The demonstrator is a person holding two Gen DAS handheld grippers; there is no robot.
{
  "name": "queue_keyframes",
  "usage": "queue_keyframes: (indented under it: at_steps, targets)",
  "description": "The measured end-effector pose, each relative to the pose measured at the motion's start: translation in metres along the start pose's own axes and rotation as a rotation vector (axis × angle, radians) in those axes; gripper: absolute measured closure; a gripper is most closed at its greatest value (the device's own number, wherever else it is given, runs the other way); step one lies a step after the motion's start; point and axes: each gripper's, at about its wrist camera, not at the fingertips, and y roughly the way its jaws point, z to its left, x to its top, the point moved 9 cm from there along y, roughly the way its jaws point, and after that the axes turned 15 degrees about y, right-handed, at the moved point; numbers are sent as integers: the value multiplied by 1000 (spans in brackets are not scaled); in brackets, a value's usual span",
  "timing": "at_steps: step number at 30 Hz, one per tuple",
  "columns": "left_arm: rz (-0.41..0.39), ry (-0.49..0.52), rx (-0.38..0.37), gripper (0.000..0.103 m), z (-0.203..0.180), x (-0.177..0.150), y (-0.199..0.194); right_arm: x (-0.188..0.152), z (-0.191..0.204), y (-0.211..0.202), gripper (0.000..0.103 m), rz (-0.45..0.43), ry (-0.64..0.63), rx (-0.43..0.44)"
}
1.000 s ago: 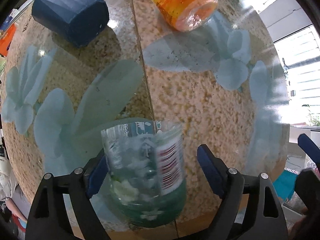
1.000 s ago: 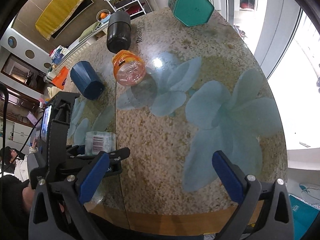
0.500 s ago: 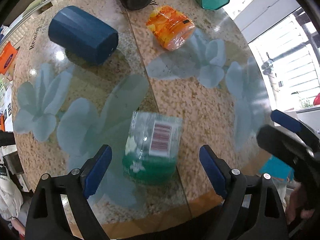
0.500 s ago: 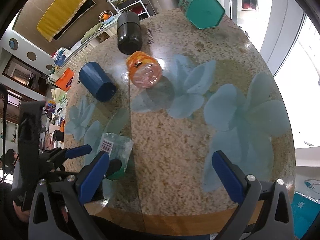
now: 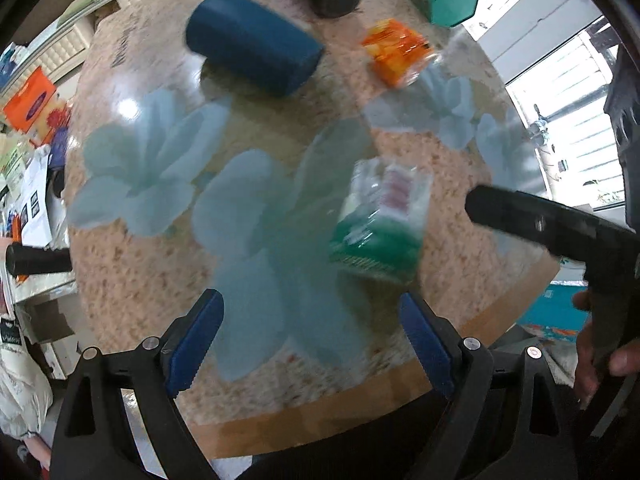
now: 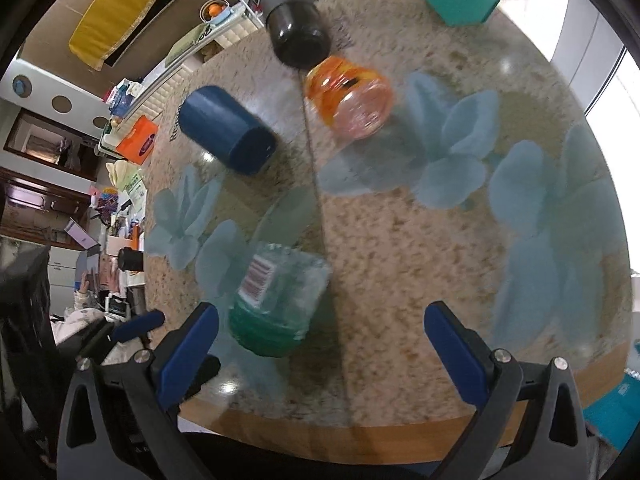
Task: Flip cup upright
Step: 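Close the right gripper around the clear cup's body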
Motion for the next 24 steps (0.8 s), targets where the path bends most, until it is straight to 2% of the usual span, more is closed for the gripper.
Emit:
queue_keyframes:
  at_steps: [8, 13, 19, 24]
  targets:
    - [42, -27, -1, 12, 38, -33, 4, -4, 23, 35, 0, 45, 66, -43]
    - [84, -30, -14, 12, 52, -46, 14, -8, 17, 56, 0, 104, 145, -90]
    - [106, -47, -26, 12, 63, -54, 19, -14, 13, 71, 0, 141, 162, -155]
    - [105, -49, -35, 12, 68, -54, 18, -18, 12, 76, 9, 166, 174, -168]
